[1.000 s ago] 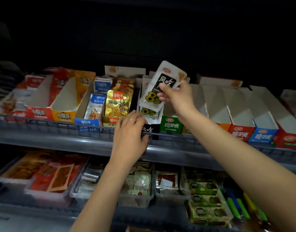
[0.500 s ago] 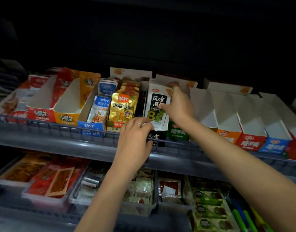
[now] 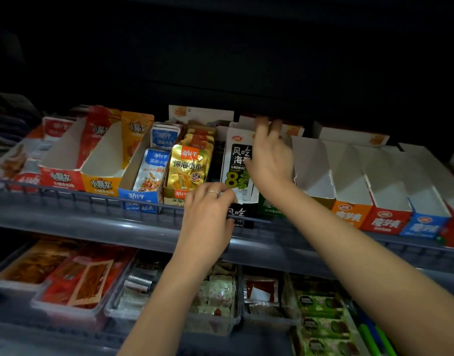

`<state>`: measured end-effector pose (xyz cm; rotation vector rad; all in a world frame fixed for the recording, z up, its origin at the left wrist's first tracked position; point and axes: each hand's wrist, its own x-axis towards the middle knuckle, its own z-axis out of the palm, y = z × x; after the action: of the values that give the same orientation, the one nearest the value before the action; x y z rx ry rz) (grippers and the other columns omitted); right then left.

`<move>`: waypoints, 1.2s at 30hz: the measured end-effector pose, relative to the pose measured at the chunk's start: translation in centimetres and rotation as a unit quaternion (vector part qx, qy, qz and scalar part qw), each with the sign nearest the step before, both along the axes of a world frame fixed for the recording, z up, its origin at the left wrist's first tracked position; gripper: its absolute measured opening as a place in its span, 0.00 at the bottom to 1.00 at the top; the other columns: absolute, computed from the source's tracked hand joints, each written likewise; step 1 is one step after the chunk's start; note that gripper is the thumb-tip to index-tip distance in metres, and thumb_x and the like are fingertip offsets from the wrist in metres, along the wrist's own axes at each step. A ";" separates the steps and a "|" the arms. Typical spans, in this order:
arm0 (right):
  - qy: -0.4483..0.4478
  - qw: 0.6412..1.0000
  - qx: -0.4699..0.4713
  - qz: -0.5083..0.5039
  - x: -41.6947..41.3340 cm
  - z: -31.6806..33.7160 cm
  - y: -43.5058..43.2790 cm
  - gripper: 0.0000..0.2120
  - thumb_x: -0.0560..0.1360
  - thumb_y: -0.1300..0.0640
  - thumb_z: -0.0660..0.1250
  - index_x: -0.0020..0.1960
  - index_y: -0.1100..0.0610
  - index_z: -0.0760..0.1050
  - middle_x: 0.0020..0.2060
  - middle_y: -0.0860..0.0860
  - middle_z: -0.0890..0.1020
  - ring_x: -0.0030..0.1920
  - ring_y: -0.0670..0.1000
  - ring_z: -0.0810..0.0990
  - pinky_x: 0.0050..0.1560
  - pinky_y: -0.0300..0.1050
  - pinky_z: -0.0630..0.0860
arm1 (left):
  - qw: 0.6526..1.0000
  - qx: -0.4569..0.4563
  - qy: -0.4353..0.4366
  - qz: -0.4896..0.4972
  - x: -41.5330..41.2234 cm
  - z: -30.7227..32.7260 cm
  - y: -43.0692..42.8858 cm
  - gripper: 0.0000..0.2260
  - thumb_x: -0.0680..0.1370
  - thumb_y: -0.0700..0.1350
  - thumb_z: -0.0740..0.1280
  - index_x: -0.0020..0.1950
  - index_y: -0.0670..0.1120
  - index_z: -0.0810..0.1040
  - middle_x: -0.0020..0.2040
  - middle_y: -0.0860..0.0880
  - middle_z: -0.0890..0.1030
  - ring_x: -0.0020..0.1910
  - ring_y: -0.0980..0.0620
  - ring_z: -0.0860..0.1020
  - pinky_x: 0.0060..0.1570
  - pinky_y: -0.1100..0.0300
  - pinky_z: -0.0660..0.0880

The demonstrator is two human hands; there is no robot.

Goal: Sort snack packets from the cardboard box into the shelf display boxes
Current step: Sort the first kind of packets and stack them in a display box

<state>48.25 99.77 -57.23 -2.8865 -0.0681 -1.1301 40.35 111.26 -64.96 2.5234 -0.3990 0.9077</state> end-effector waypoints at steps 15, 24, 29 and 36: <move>0.243 0.946 -0.194 0.086 -2.1 0.0 0.3 0.25 0.78 0.58 0.60 0.72 0.39 0.62 0.68 0.53 0.67 0.73 0.59 0.57 0.70 0.66 0.42 | 1.000 0.020 0.019 0.004 -0.2 0.0 0.0 0.17 0.65 0.35 0.76 0.51 0.44 0.79 0.58 0.45 0.79 0.61 0.42 0.72 0.54 0.55 0.58; -0.035 0.986 -0.026 0.158 -6.7 -2.1 -2.6 0.13 0.74 0.64 0.63 0.53 0.51 0.79 0.50 0.47 0.82 0.56 0.50 0.78 0.71 0.59 0.49 | 0.998 0.053 -0.032 -0.012 -3.0 -0.6 1.2 0.22 0.70 0.45 0.72 0.63 0.46 0.75 0.69 0.46 0.72 0.66 0.47 0.67 0.60 0.50 0.61; -0.087 0.966 -0.031 0.241 -13.4 -6.7 -7.7 0.11 0.71 0.65 0.60 0.46 0.55 0.78 0.44 0.49 0.81 0.49 0.51 0.78 0.68 0.51 0.55 | 0.995 -0.024 -0.038 -0.085 -10.7 -2.0 -0.3 0.08 0.76 0.46 0.62 0.52 0.45 0.77 0.55 0.49 0.78 0.54 0.50 0.75 0.53 0.57 0.67; 0.151 0.939 -0.061 0.303 -22.3 -18.9 -12.9 0.10 0.71 0.60 0.57 0.40 0.55 0.78 0.39 0.50 0.80 0.42 0.54 0.79 0.56 0.46 0.64 | 0.939 0.037 0.209 -0.269 -19.4 -11.7 -0.6 0.10 0.77 0.45 0.61 0.55 0.48 0.79 0.55 0.52 0.79 0.55 0.55 0.75 0.55 0.60 0.69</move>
<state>25.99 86.83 -76.09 -2.7690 -0.9658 -0.5810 20.99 110.68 -76.69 2.3849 -0.9299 0.1454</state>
